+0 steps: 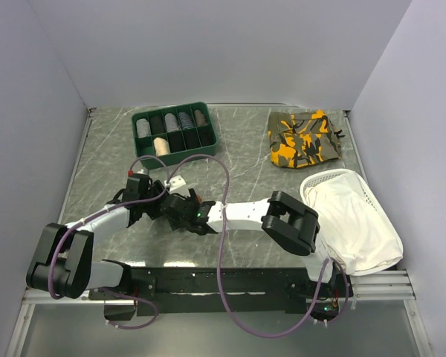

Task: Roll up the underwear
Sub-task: Roll the underwear to the center of the board.

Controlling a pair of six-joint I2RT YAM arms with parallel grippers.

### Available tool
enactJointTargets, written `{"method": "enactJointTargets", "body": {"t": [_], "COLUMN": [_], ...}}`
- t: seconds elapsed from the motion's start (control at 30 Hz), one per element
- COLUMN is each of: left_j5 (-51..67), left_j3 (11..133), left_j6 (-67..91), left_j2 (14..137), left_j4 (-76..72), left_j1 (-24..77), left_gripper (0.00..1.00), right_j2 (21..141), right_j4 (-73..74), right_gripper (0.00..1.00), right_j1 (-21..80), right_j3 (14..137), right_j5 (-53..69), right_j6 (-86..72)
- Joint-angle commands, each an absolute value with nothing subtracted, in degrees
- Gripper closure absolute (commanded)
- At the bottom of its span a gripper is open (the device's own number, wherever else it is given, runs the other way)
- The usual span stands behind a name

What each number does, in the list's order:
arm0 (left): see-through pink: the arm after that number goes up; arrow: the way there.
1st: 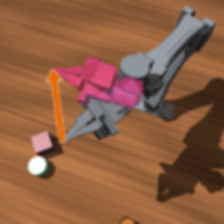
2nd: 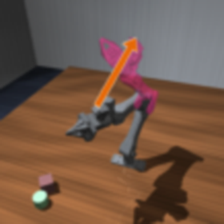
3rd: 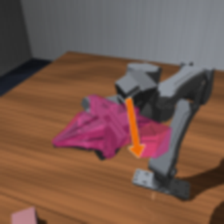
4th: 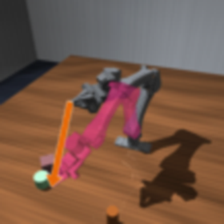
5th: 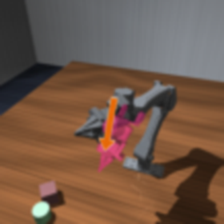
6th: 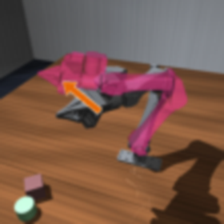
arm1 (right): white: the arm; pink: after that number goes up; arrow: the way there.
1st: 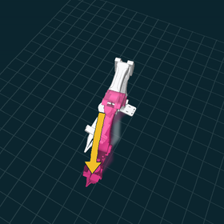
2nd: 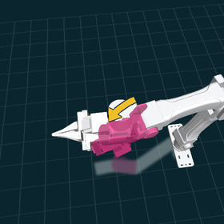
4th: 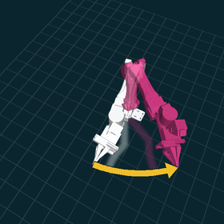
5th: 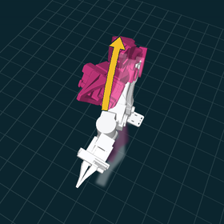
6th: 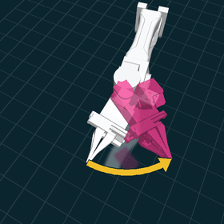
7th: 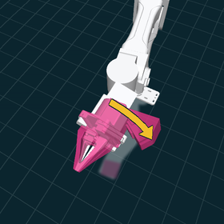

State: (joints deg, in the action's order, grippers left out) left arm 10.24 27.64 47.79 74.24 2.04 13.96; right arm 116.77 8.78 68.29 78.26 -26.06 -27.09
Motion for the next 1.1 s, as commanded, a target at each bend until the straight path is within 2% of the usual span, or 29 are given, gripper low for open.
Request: {"method": "enactJointTargets", "body": {"t": [0.0,0.13,0.27,0.47,0.8,1.07], "left_j5": [9.05,9.05,8.79,8.26,7.3,7.38], "left_j3": [28.3,28.3,28.39,28.47,29.97,29.8], "left_j6": [47.99,48.16,48.16,48.25,47.37,47.02], "left_j2": [75.06,74.62,74.71,73.92,69.61,65.57], "left_j4": [5.8,5.98,6.06,6.59,9.49,11.34], "left_j1": [14.06,14.06,14.06,13.89,12.04,11.34], "left_gripper": [0.42,0.42,0.42,0.41,0.25,0.23], "right_j2": [118.39,117.95,116.98,113.82,106.44,106.78], "right_j4": [9.4,8.27,7.12,3.17,-3.6,-0.62], "right_gripper": [0.29,0.36,0.5,0.64,0.69,0.69], "right_j1": [68.64,68.47,68.38,67.06,63.81,59.07], "right_j3": [80.6,78.84,76.82,72.53,64.25,66.79], "right_j5": [-27.86,-28.65,-29.09,-25.15,-7.22,12.29], "right_j6": [-27.24,-28.12,-28.3,-27.42,-23.91,-21.54]}}
